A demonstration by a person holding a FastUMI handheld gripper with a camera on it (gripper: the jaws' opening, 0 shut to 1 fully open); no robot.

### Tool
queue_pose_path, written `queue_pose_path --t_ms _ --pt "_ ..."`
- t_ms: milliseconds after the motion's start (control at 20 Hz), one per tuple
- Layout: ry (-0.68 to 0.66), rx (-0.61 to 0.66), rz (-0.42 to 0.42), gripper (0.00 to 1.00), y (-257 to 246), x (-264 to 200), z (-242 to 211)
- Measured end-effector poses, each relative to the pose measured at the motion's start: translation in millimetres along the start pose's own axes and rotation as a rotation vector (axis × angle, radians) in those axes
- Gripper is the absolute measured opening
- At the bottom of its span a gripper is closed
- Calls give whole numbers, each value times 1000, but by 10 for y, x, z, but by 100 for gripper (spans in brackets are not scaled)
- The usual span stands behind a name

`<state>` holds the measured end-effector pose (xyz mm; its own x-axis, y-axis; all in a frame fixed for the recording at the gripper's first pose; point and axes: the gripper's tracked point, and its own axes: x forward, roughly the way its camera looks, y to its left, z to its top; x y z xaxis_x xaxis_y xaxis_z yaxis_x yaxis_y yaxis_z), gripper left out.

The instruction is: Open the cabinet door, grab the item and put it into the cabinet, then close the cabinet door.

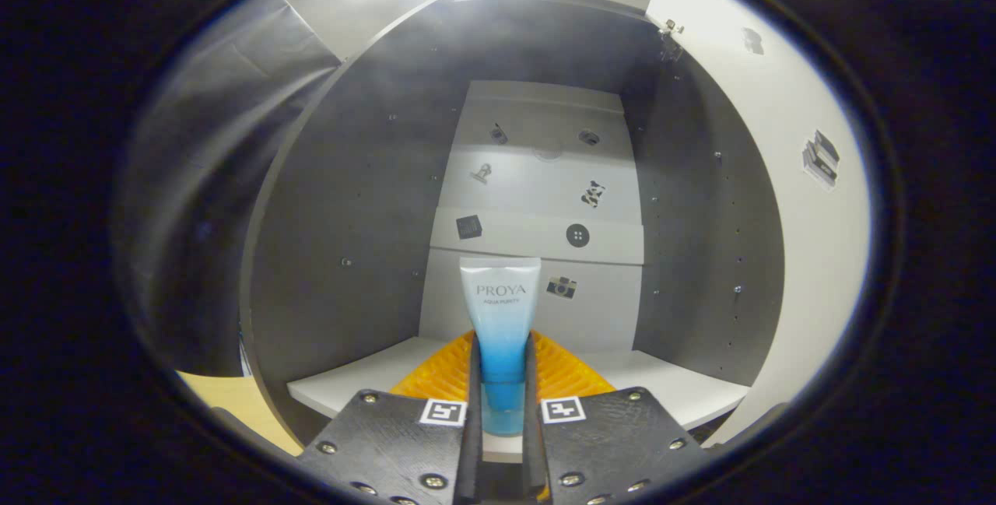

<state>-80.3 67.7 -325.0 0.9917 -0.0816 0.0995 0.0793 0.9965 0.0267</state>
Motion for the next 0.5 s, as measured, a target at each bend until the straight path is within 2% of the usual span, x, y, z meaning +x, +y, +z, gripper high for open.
queue_pose_path --t_ms 50,100,200,250,400,450,500 --pt "-6 -7 2 21 5 -10 4" --pt "-8 -15 0 26 4 -34 17" --pt "-8 -14 -10 27 -7 -91 20" --pt "-7 -10 -13 33 -19 -97 24" --pt "-8 -16 -17 34 -42 -140 30" --pt "-12 -20 -17 43 -47 -155 32" --pt "-15 -26 -18 43 -54 -169 35"
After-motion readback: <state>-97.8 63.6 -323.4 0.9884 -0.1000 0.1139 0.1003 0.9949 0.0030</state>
